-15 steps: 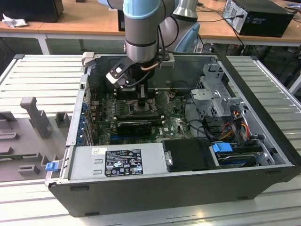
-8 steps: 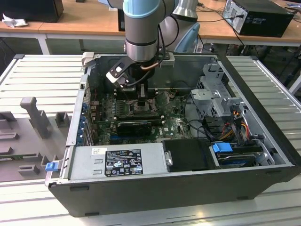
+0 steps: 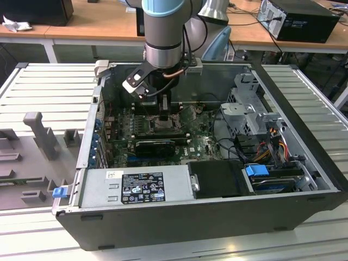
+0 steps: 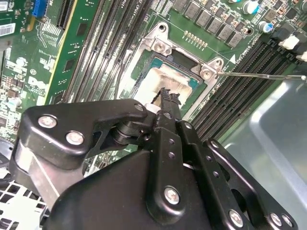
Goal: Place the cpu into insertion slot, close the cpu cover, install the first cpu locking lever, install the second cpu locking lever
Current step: 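Close the cpu cover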
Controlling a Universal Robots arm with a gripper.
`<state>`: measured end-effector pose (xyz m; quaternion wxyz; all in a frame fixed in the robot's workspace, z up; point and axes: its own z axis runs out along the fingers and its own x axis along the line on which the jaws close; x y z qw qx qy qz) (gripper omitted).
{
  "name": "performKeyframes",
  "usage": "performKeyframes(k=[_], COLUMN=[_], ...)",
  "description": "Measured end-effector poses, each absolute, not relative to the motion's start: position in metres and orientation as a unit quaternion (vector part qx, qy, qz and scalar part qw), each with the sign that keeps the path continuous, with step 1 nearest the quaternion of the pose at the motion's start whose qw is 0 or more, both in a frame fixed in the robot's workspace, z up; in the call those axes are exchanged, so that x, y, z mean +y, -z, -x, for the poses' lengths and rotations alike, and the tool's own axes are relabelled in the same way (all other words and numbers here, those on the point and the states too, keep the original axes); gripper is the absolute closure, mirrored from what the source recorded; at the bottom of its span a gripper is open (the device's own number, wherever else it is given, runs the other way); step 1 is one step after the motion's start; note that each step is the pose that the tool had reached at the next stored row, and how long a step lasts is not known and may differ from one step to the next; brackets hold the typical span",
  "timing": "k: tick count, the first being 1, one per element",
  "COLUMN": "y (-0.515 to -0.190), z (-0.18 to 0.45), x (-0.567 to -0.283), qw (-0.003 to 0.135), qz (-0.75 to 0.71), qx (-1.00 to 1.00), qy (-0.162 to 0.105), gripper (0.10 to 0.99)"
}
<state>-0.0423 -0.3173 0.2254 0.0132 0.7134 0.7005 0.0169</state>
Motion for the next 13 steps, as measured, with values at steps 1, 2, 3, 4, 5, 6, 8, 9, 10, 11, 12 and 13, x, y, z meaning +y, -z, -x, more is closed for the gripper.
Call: performKeyframes(k=[1, 2, 3, 4, 5, 6, 8, 9, 10, 11, 12, 13], y=[-0.228, -0.232, -0.239, -0.239, -0.239, -0.239, -0.239, -0.239, -0.239, -0.239, -0.239, -0.239], z=[0.042, 0.042, 0.042, 0.042, 0.042, 0.039, 0.034, 0.032, 0.03, 0.029, 0.029, 0.029], x=[-0.317, -0.317, -0.317, -0.317, -0.317, -0.317, -0.317, -0.317, -0.317, -0.317, -0.317, -0.317], qw=[0.013, 0.013, 0.013, 0.013, 0.013, 0.013, 0.013, 0.013, 0.013, 0.013, 0.013, 0.013], qz=[-0.713, -0.713, -0.713, -0.713, -0.713, -0.714, -0.714, -0.714, -0.714, -0.714, -0.714, -0.714], qx=[0.7, 0.7, 0.7, 0.7, 0.7, 0.7, 0.7, 0.7, 0.7, 0.7, 0.7, 0.7], qy=[-0.017, -0.017, -0.017, -0.017, -0.017, -0.017, -0.017, -0.017, -0.017, -0.017, -0.017, -0.017], gripper=[0.98, 0.98, 0.98, 0.98, 0.98, 0.98, 0.98, 0.98, 0.98, 0.98, 0.98, 0.98])
